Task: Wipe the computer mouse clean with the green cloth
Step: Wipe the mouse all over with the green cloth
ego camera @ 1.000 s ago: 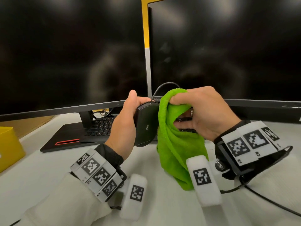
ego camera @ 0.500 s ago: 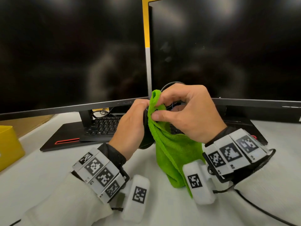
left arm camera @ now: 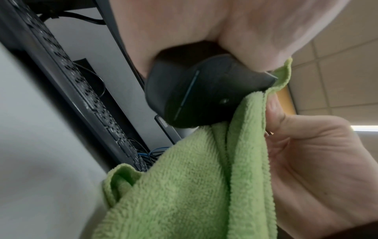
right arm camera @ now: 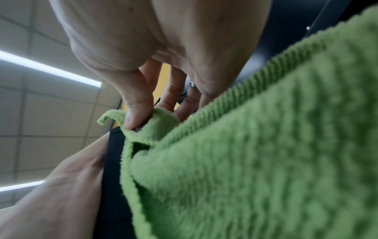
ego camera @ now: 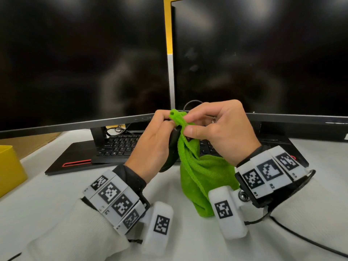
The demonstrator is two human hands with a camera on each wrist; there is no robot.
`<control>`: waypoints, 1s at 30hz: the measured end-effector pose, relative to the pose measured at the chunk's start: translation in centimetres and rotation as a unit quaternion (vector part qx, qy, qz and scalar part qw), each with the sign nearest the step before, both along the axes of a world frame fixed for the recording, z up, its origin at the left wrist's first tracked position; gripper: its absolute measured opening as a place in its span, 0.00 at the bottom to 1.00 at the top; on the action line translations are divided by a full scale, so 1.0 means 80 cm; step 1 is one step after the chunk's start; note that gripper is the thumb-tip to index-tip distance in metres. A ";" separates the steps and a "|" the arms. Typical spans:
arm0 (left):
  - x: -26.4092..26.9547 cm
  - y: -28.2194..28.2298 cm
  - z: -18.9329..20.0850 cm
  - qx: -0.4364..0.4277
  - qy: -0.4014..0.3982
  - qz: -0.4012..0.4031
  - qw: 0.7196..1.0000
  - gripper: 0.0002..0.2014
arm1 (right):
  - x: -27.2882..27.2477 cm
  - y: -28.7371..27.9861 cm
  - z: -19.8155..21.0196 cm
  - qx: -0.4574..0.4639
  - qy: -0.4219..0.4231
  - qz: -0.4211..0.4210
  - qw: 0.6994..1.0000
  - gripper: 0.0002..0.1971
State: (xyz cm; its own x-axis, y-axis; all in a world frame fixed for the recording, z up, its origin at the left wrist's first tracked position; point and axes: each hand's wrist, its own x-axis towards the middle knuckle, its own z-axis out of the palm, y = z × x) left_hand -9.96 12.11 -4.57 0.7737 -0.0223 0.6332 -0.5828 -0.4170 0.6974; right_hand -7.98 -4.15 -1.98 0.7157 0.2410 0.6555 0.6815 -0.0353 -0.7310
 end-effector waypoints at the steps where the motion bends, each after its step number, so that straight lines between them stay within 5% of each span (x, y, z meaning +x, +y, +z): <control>1: 0.002 0.002 0.000 0.027 -0.007 0.014 1.000 0.27 | 0.002 0.000 -0.001 0.006 0.005 0.001 1.000 0.15; 4: 0.004 0.009 -0.001 0.047 0.002 0.019 0.999 0.12 | 0.006 -0.004 -0.003 0.027 0.013 -0.001 1.000 0.14; 7: -0.002 0.007 0.001 -0.029 0.052 0.011 0.998 0.15 | 0.006 -0.007 -0.004 0.021 0.011 0.003 1.000 0.12; 15: -0.012 0.002 0.003 -0.053 0.070 -0.060 0.994 0.11 | -0.002 0.009 -0.007 -0.027 -0.014 -0.004 1.000 0.12; 25: -0.017 -0.006 0.013 -0.142 0.115 -0.013 0.983 0.13 | 0.004 0.004 -0.008 0.026 0.035 0.003 0.999 0.15; 30: -0.017 -0.008 0.015 -0.194 0.114 0.017 0.974 0.10 | 0.006 0.012 -0.012 0.092 0.181 0.071 0.977 0.23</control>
